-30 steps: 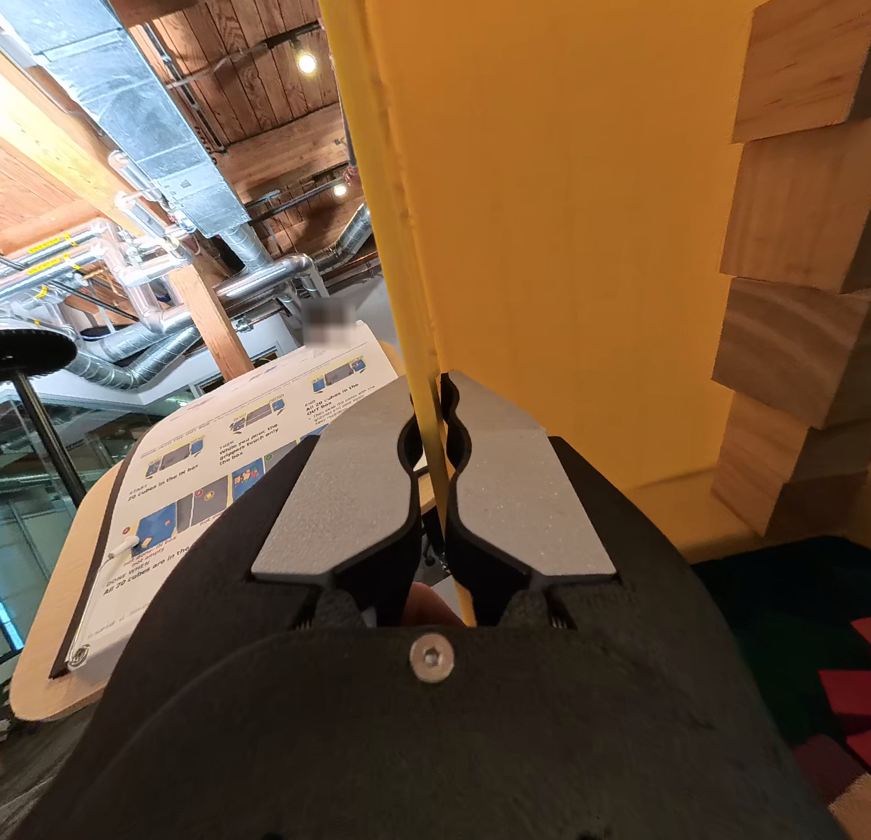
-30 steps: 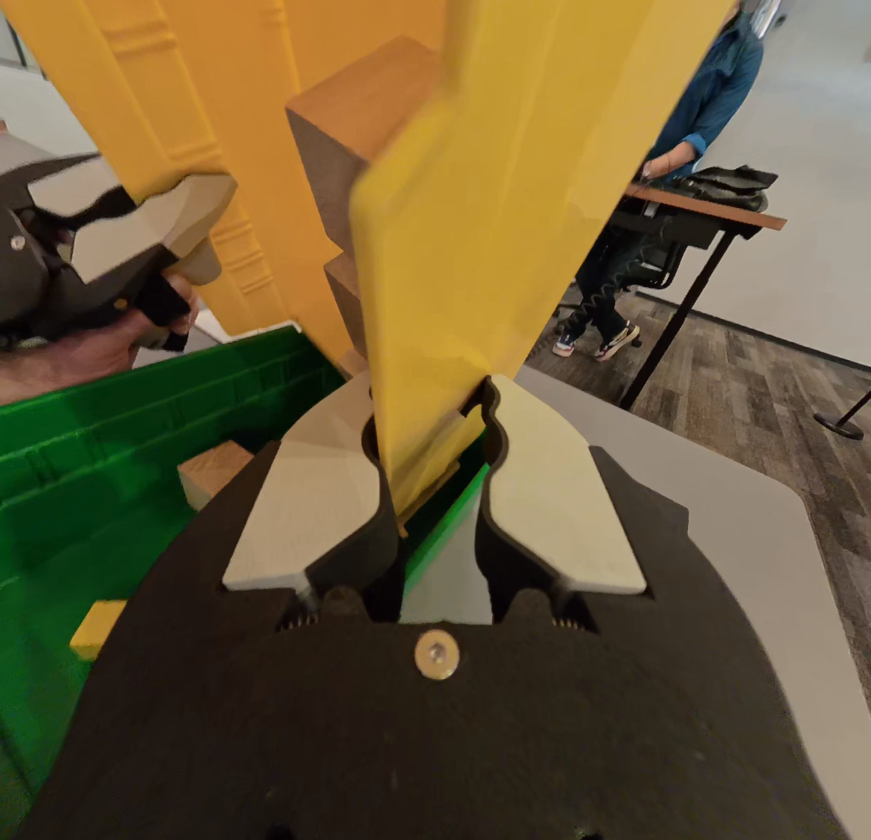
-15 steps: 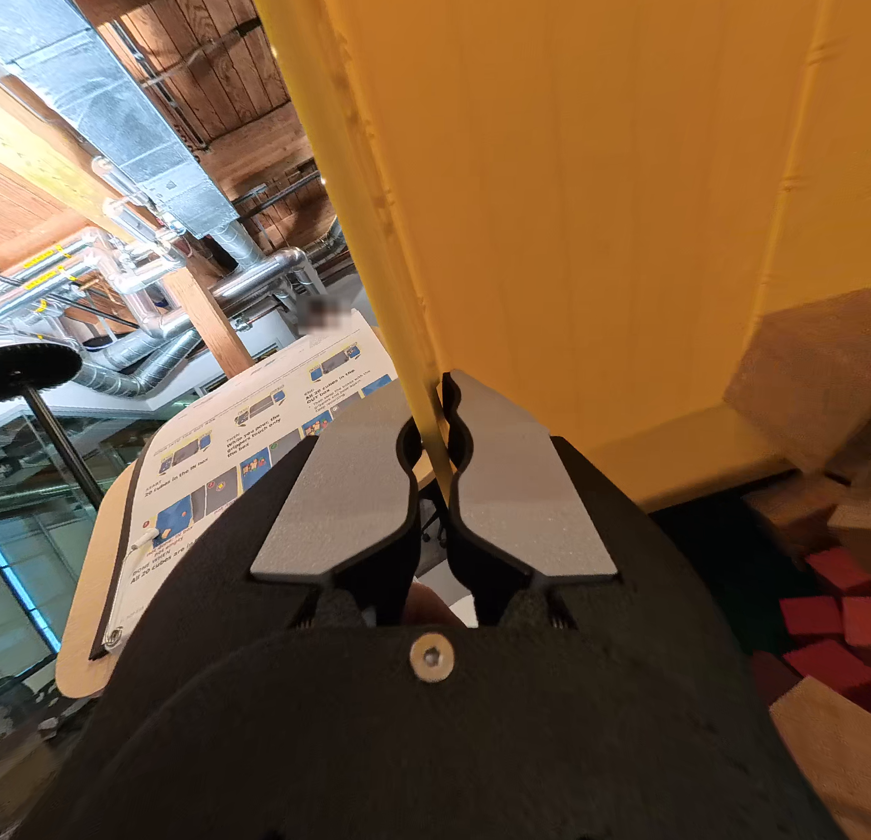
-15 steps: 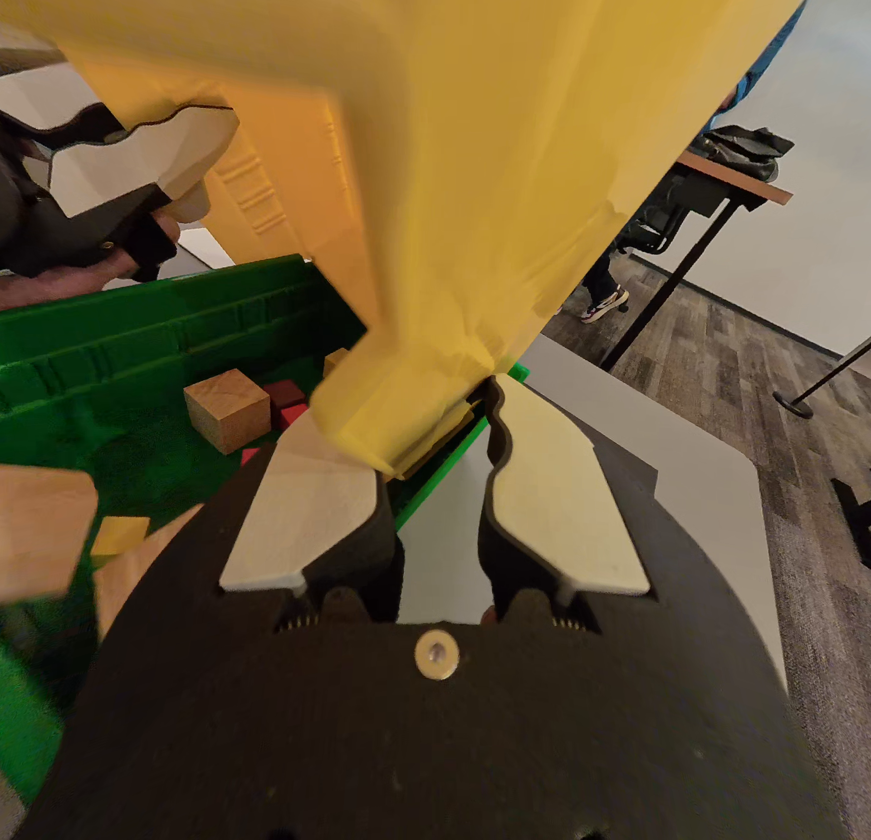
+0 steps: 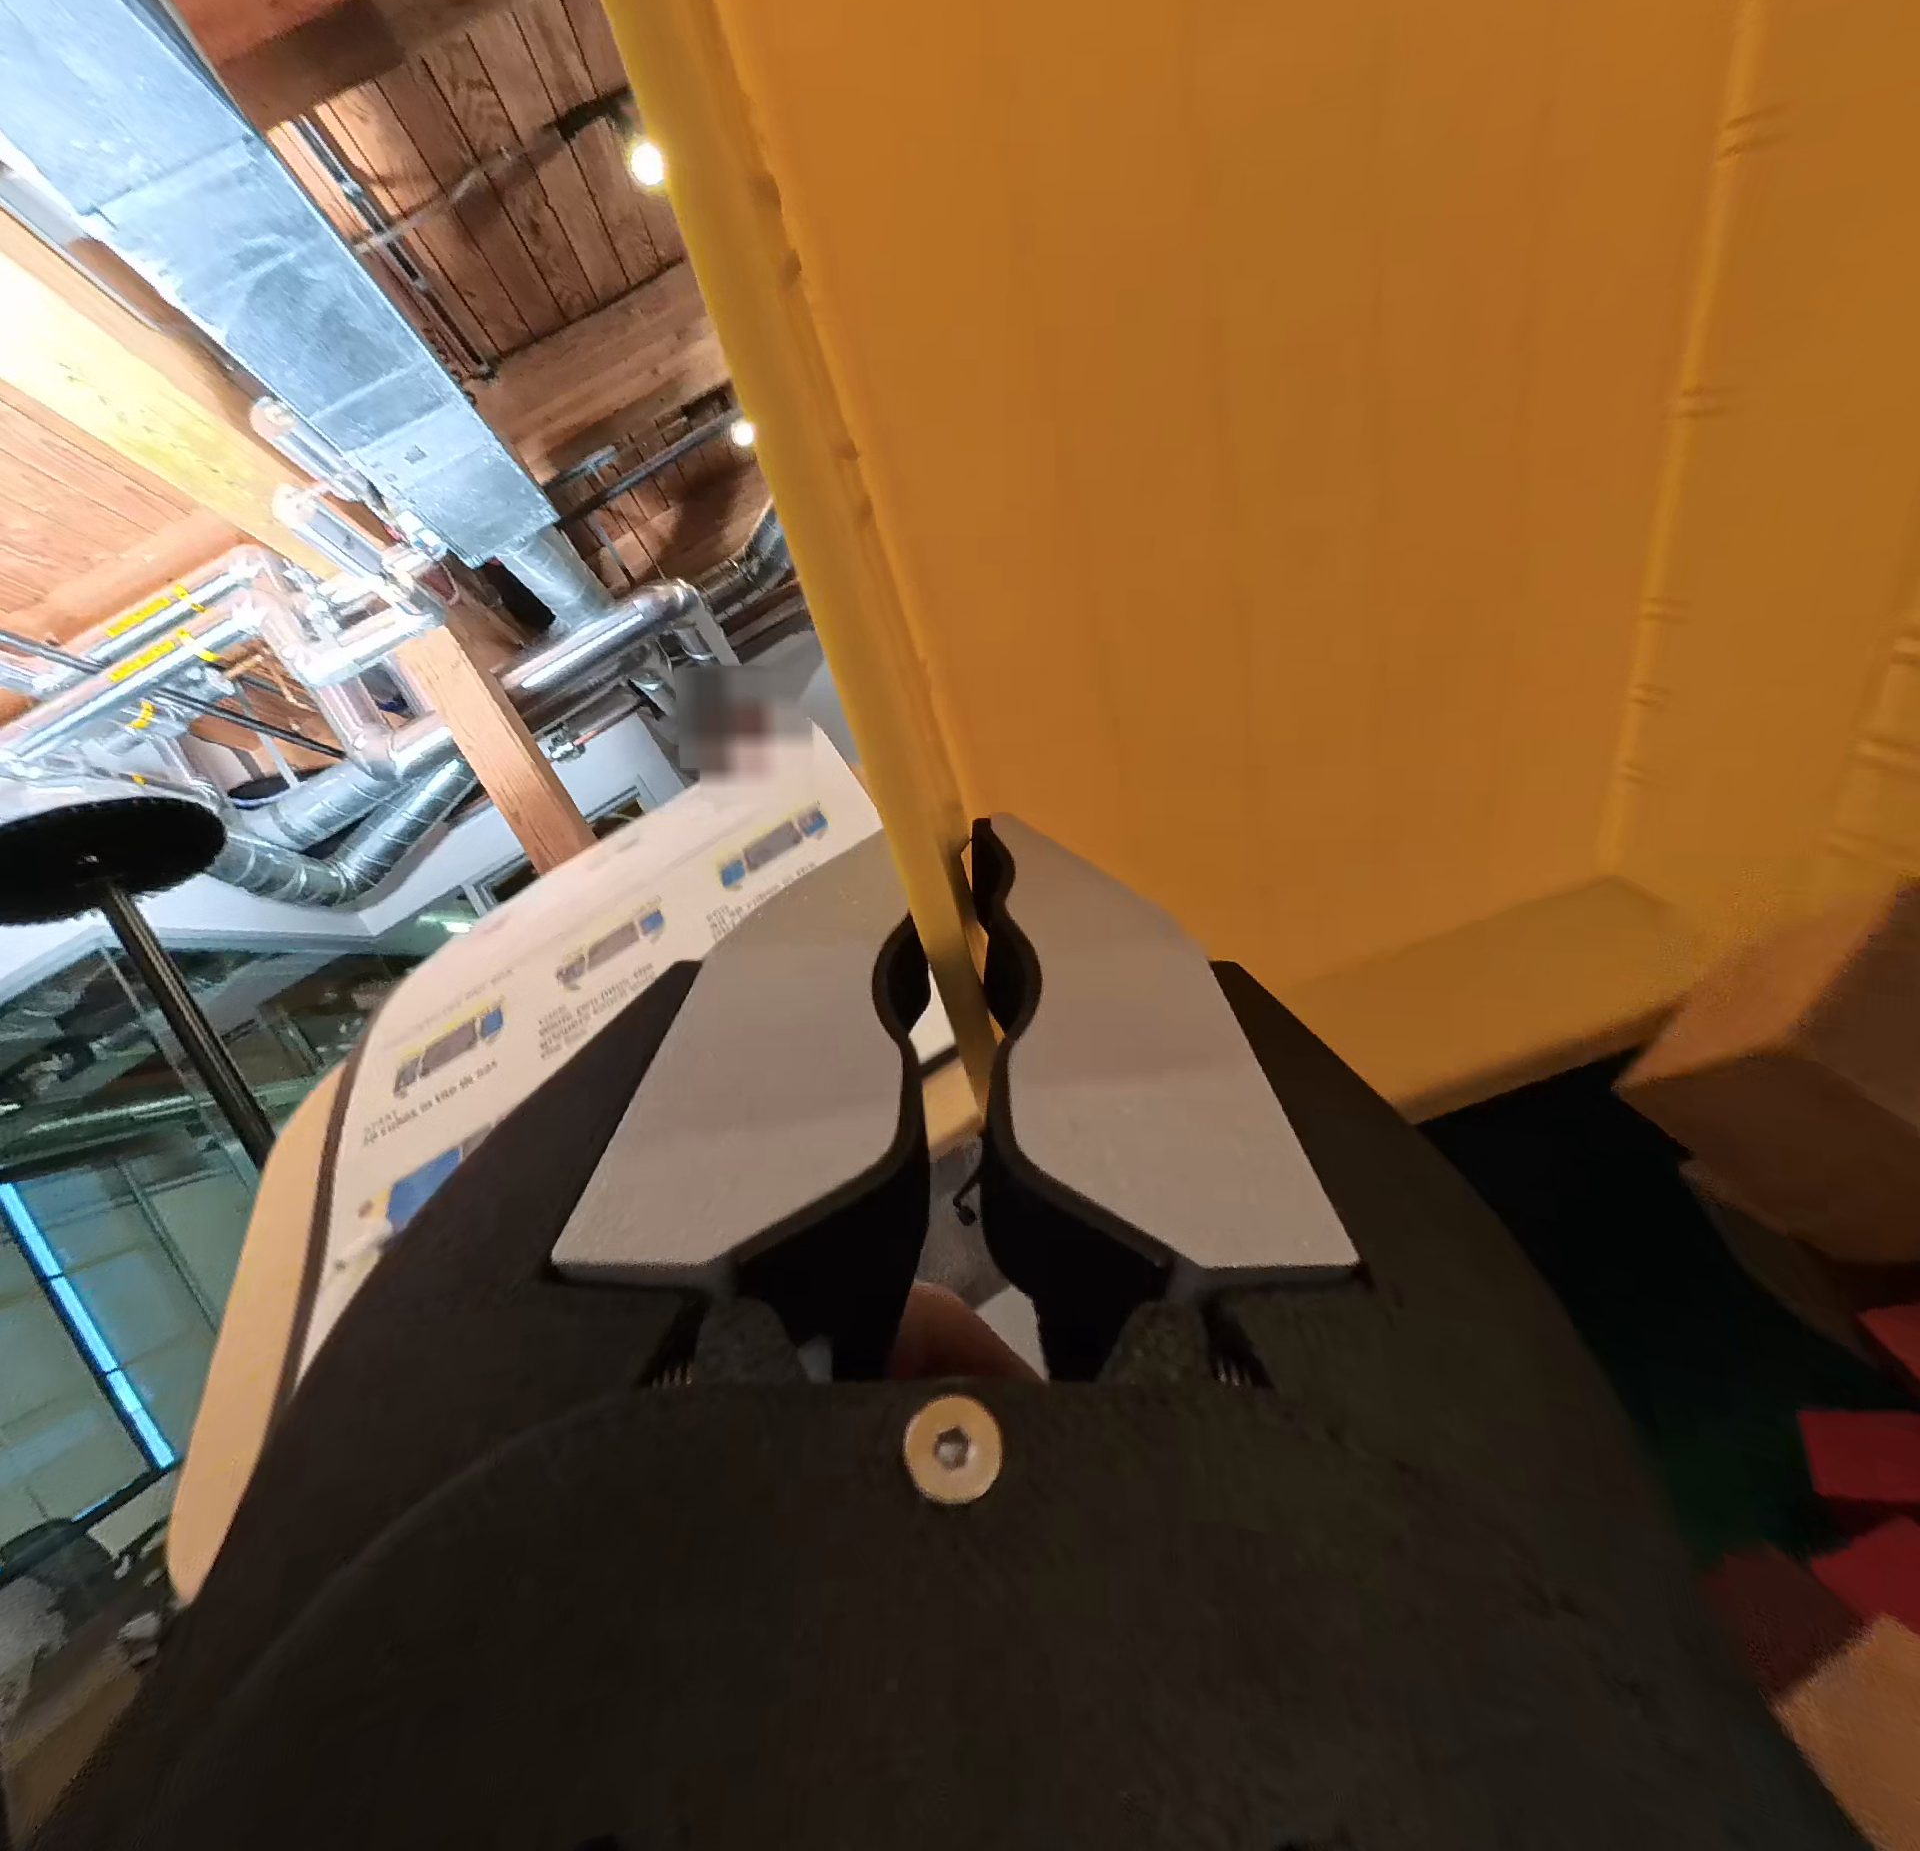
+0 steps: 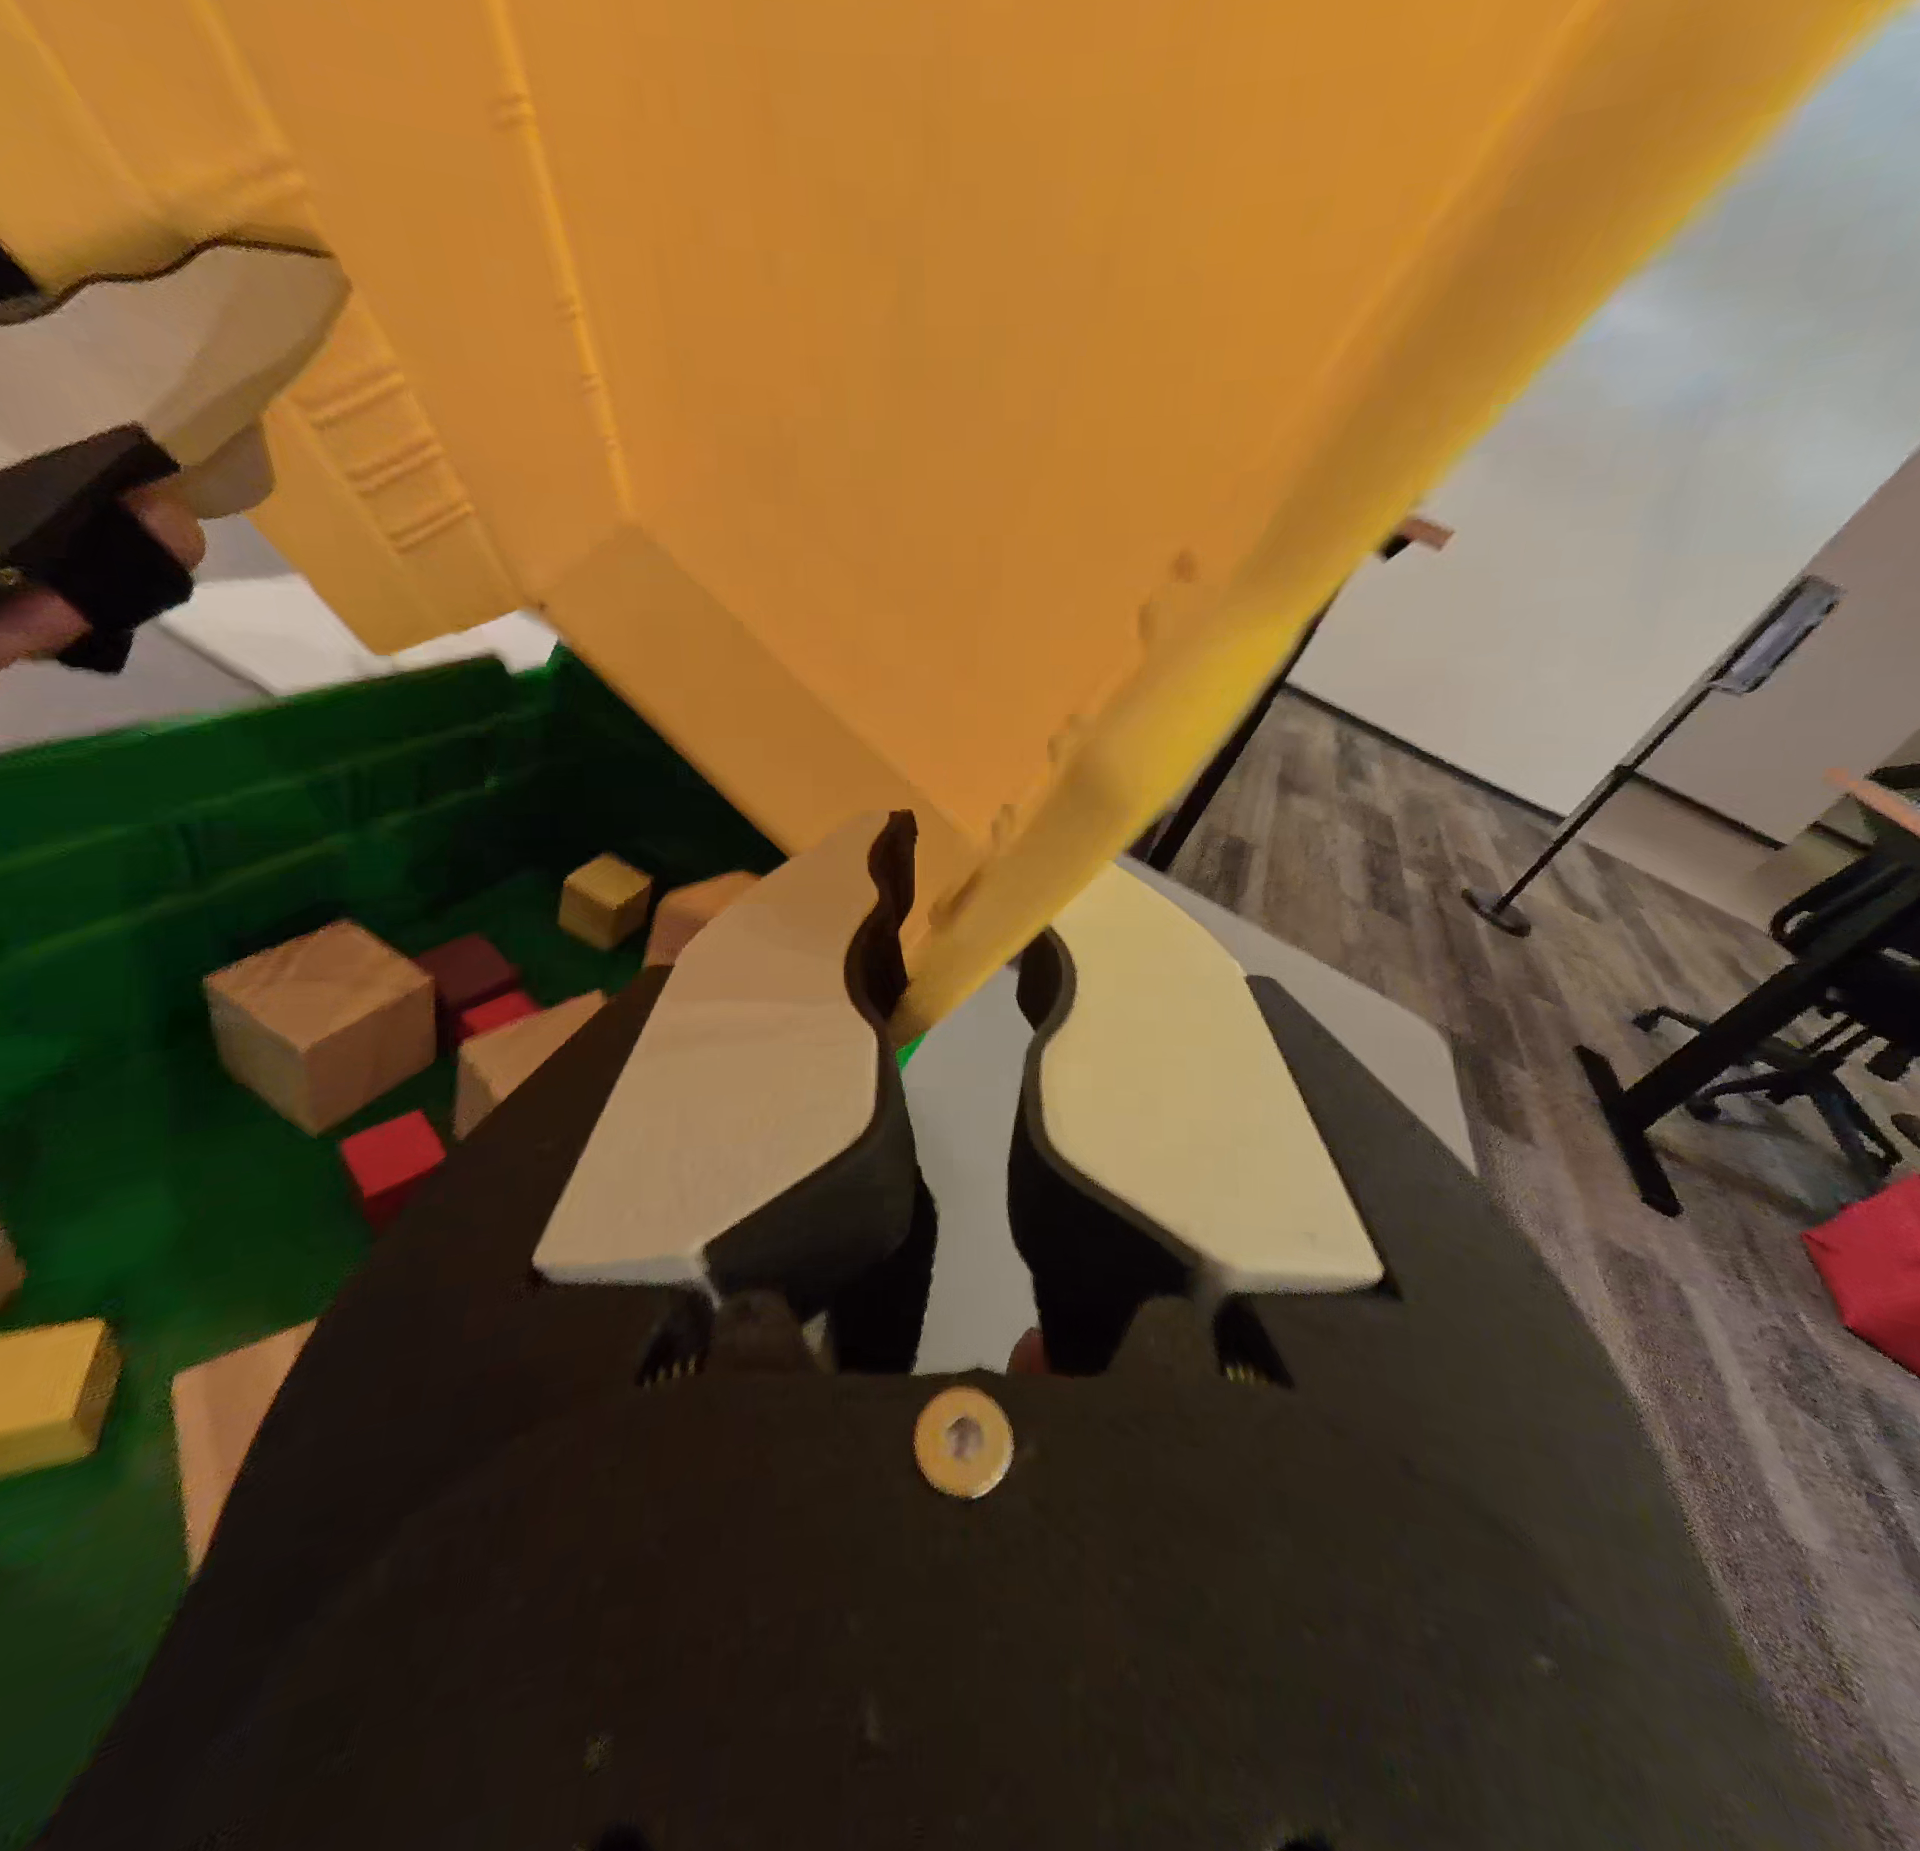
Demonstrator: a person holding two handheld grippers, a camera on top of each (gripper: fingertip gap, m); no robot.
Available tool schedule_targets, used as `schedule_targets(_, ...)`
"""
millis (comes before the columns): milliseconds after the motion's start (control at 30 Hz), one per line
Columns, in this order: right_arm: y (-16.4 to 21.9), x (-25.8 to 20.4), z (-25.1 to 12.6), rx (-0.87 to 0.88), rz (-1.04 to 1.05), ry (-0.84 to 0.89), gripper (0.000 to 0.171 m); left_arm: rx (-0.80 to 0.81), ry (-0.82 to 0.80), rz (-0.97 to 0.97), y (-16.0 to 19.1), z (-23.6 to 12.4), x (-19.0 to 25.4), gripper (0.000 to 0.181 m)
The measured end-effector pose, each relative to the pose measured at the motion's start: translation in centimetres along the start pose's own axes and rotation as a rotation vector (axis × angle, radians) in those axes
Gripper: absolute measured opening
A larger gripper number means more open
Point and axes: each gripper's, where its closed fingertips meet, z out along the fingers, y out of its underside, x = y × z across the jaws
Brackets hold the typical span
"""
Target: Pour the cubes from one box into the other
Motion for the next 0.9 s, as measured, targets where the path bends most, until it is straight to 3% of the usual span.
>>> schedule_targets(267,-5.0,1.2,0.1,0.075,-0.068,0.056,0.007,0.056,-0.048,-0.002,-2.8,1.7,-2.8,0.006)
schedule_targets(500,-12.2,-0.4,-0.8,0.072,-0.138,0.019,0.013,0.029,-0.076,-0.054,-5.8,1.2,-8.0,0.007)
schedule_targets(733,-17.6,-7.4,0.1,0.016,-0.133,-0.119,0.015,-0.102,-0.096,-0.014,-7.1,-2.4,-16.7,0.004)
schedule_targets(800,-18.9,-10.2,1.1,-0.005,-0.104,-0.160,0.010,-0.155,-0.080,-0.006,-6.8,-3.8,-19.5,0.004)
schedule_targets(900,-20.3,-15.0,2.7,-0.032,-0.096,-0.248,0.016,-0.230,-0.085,0.030,-5.7,-6.4,-24.1,0.004)
